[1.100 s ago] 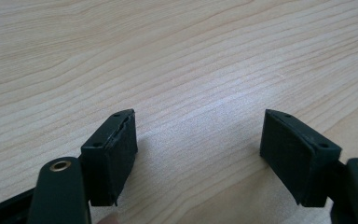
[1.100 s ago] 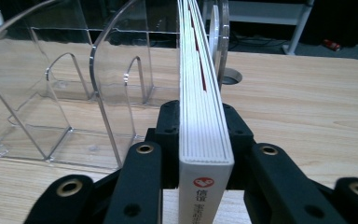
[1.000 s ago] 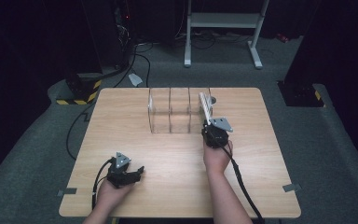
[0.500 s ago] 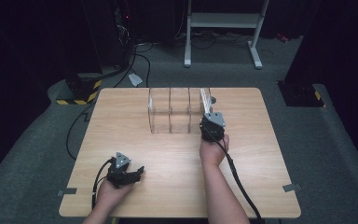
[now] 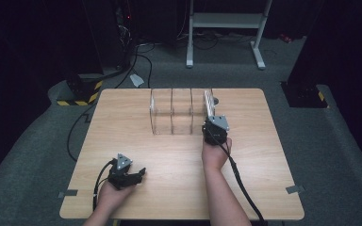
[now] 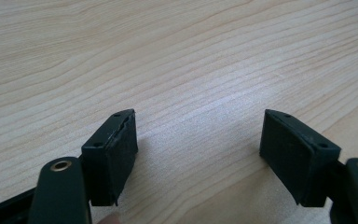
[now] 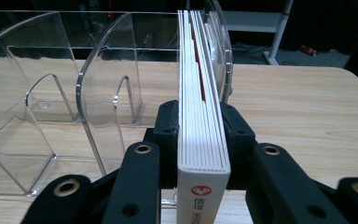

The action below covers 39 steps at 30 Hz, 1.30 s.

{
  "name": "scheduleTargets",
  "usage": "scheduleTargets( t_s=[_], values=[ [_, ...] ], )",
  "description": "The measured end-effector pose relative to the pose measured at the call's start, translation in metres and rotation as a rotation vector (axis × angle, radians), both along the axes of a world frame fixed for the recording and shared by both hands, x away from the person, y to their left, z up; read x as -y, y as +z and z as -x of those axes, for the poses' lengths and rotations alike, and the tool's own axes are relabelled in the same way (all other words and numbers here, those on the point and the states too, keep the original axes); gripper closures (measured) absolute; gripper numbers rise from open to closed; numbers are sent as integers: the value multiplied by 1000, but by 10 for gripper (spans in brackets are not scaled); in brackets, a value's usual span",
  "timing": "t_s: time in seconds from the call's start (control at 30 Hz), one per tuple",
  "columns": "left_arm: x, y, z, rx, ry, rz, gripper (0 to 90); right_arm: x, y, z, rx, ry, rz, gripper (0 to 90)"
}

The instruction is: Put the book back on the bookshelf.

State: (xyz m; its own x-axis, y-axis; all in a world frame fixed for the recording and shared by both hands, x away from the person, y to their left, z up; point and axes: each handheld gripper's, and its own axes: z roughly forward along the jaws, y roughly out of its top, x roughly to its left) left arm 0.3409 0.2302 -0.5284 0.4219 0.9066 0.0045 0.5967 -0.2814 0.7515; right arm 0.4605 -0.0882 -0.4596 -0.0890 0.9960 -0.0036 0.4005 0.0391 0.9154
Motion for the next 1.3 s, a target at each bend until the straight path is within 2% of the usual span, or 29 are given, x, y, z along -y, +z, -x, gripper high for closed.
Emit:
scheduleTargets(
  t_s=[0.23, 0.3, 0.57, 0.67, 0.8, 0.93, 1.07, 1.3],
  values=[
    [0, 0, 0, 0, 0, 0, 275, 4, 5, 2, -9, 38, -28, 608],
    [0, 0, 0, 0, 0, 0, 275, 8, 8, 6, -8, 64, -45, 548],
    [0, 0, 1, 1, 1, -2, 279, 22, 9, 28, -13, 146, -71, 466],
    [0, 0, 1, 1, 0, -2, 281, 26, 6, 37, -25, 173, -76, 475],
    [0, 0, 1, 1, 0, -1, 281, 29, -1, 44, -50, 219, -68, 538],
    [0, 0, 1, 1, 0, -1, 281, 30, -9, 50, -64, 211, -48, 638],
    [0, 0, 1, 1, 0, -2, 281, 33, -16, 47, -70, 193, -41, 706],
    [0, 0, 1, 1, -1, -1, 281, 34, -20, 40, -90, 195, -55, 707]
  ],
)
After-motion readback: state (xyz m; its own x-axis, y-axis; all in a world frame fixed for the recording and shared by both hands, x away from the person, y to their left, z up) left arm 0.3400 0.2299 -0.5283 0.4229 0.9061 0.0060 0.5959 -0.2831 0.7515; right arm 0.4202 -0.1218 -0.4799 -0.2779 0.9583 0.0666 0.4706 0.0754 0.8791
